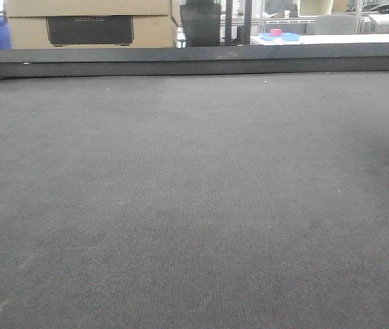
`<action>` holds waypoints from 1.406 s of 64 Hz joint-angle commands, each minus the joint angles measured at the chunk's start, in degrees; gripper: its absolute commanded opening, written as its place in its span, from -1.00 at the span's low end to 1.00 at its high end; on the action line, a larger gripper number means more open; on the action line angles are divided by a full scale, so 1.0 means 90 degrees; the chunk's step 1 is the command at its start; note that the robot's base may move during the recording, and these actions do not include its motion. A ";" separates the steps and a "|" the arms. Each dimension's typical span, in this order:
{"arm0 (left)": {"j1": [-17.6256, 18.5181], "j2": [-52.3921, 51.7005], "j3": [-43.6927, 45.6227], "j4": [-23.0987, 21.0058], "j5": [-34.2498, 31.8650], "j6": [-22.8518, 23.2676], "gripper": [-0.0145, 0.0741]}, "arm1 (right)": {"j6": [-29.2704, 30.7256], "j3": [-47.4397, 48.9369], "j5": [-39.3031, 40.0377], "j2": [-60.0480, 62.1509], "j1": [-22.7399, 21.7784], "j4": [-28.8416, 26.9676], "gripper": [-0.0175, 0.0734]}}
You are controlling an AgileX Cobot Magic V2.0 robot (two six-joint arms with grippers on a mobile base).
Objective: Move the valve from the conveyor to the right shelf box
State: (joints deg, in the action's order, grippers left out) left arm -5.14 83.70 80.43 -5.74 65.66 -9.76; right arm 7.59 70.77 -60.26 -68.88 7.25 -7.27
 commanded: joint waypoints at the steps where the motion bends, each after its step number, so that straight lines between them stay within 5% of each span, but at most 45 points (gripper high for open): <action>1: 0.0370 -0.0336 0.0493 0.0080 0.0295 0.0406 -0.92 | 0.0053 0.0361 0.0186 0.0093 0.0305 -0.0033 -0.95; 11: 0.0943 -0.0491 0.1316 0.0638 0.0478 0.0945 -0.92 | 0.0053 0.0887 0.0330 0.0067 0.0676 -0.0033 -0.95; 28: 0.1589 -0.0531 0.2415 0.0673 0.0478 0.1128 -0.92 | 0.0053 0.1874 0.0368 -0.0132 0.0791 -0.0263 -0.95; 90: 0.1601 -0.0508 0.2472 0.0709 0.0012 0.1128 -0.92 | 0.0053 0.2100 0.1274 -0.0271 0.0791 -0.0263 -0.95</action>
State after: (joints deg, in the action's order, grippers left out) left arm 9.01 79.74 101.88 0.66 69.84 0.00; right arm 7.69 88.58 -52.98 -71.96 14.29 -9.51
